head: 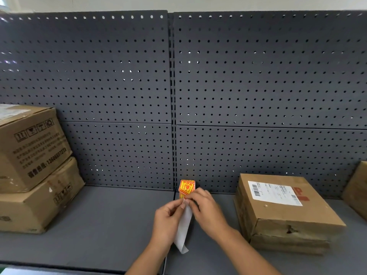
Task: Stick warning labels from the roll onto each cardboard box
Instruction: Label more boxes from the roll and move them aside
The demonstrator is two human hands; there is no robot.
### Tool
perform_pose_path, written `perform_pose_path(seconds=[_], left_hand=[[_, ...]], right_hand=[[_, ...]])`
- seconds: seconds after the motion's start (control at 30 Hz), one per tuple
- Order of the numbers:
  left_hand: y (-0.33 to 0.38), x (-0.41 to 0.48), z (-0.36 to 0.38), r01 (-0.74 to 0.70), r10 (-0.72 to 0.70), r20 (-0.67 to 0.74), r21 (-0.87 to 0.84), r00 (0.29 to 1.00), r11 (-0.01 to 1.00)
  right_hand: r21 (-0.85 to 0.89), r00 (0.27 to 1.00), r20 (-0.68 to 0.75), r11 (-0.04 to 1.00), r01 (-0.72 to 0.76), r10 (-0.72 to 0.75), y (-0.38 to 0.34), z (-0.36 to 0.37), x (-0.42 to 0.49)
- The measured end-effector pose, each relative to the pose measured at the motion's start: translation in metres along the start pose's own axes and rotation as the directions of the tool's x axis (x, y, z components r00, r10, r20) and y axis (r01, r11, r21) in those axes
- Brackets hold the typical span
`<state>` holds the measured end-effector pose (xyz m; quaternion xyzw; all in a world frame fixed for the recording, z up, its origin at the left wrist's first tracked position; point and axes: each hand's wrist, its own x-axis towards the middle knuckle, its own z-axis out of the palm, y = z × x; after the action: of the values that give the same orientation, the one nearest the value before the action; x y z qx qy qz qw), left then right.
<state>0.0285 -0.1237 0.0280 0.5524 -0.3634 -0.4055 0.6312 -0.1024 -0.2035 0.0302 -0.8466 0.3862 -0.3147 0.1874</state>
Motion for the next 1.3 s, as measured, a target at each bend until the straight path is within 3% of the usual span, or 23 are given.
perform_pose_path(seconds=[0.37,0.83,1.1,1.3], left_hand=[[-0.003,0.003,-0.003,-0.039,0.042,-0.019,0.11,0.999,0.993],[-0.003,0.004,0.005,-0.05,0.055,-0.019,0.17,0.998,0.984],[-0.009,0.007,0.003,0.007,0.016,-0.08,0.288,0.997,0.958],[-0.009,0.007,0.002,0.007,0.044,-0.148,0.326,0.988,0.945]], right_hand=[[0.046,0.999,0.012,0.999,0.029,-0.03,0.001,0.001,0.002],[-0.089,0.995,0.05,0.992,0.089,-0.085,0.006,-0.009,0.002],[-0.03,0.996,-0.038,0.996,-0.082,0.081,0.004,-0.006,0.007],[0.17,0.975,-0.07,0.966,-0.195,0.209,0.008,-0.009,0.012]])
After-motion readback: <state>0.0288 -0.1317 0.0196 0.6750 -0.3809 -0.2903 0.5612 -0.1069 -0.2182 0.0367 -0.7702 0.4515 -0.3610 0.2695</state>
